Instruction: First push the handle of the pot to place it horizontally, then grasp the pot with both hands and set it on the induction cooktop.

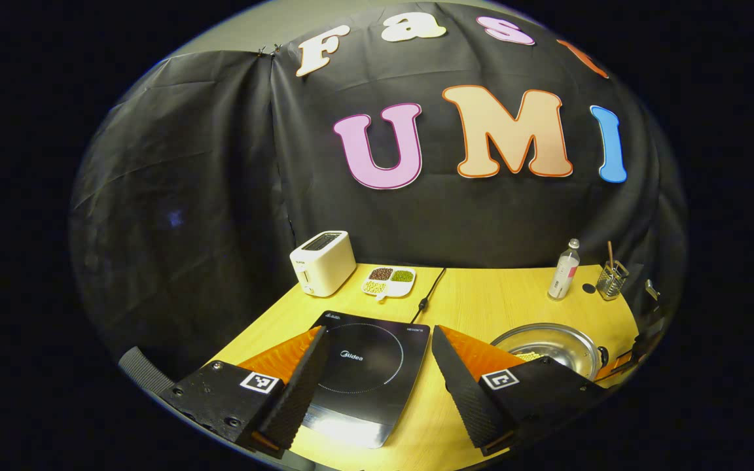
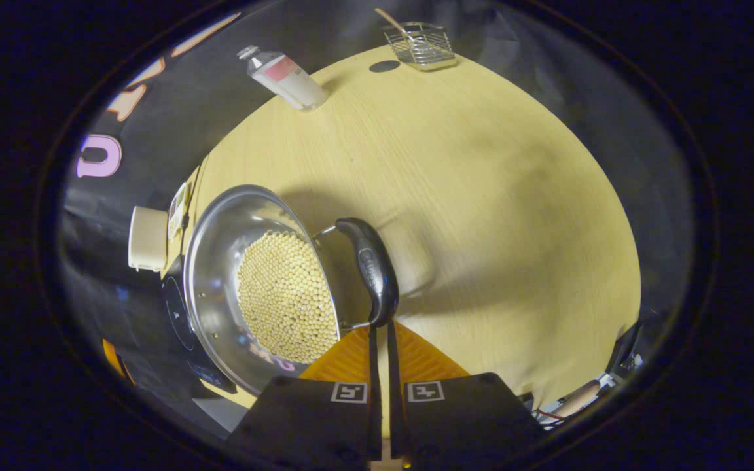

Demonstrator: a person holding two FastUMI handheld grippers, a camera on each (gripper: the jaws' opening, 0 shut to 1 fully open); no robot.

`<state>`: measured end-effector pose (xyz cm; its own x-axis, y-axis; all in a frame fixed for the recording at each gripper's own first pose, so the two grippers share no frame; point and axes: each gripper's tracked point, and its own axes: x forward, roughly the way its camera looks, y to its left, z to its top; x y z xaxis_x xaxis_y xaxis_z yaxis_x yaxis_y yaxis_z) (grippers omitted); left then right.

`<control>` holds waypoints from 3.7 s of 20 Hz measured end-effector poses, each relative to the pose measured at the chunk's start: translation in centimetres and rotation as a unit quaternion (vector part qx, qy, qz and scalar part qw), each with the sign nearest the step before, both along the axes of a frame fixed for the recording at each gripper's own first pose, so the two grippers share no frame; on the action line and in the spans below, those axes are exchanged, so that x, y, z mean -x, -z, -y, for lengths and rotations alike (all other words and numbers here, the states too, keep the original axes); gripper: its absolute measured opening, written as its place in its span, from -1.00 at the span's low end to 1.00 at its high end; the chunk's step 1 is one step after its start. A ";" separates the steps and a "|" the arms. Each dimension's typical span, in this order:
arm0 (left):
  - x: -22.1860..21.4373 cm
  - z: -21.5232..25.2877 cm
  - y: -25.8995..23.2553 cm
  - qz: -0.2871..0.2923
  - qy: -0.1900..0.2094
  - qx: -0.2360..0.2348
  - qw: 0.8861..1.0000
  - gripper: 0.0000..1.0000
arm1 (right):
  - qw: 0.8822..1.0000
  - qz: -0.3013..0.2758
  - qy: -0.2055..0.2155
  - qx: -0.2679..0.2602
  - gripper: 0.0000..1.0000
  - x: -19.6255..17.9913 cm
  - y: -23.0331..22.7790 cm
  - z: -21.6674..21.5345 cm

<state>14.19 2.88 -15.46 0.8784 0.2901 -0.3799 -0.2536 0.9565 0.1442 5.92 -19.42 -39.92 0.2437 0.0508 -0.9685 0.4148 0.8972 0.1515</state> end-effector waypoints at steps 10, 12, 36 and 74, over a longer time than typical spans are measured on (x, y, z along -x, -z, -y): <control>-1.7 4.8 6.3 -0.093 0.069 0.076 0.990 0.94 | 0.998 0.036 -0.046 -0.028 0.29 0.3 -3.8 1.8; -2.0 5.7 7.4 -0.117 0.089 0.084 0.986 0.94 | 0.996 0.045 -0.063 -0.037 0.70 -0.3 -5.0 1.5; -3.3 9.5 24.2 -0.435 0.119 0.224 0.864 0.70 | 0.982 -0.039 -0.124 -0.135 0.35 -4.8 2.4 -0.8; 3.6 9.8 19.5 -0.483 0.158 0.180 0.842 0.34 | 0.985 0.021 -0.151 -0.081 0.07 1.8 -3.3 -2.1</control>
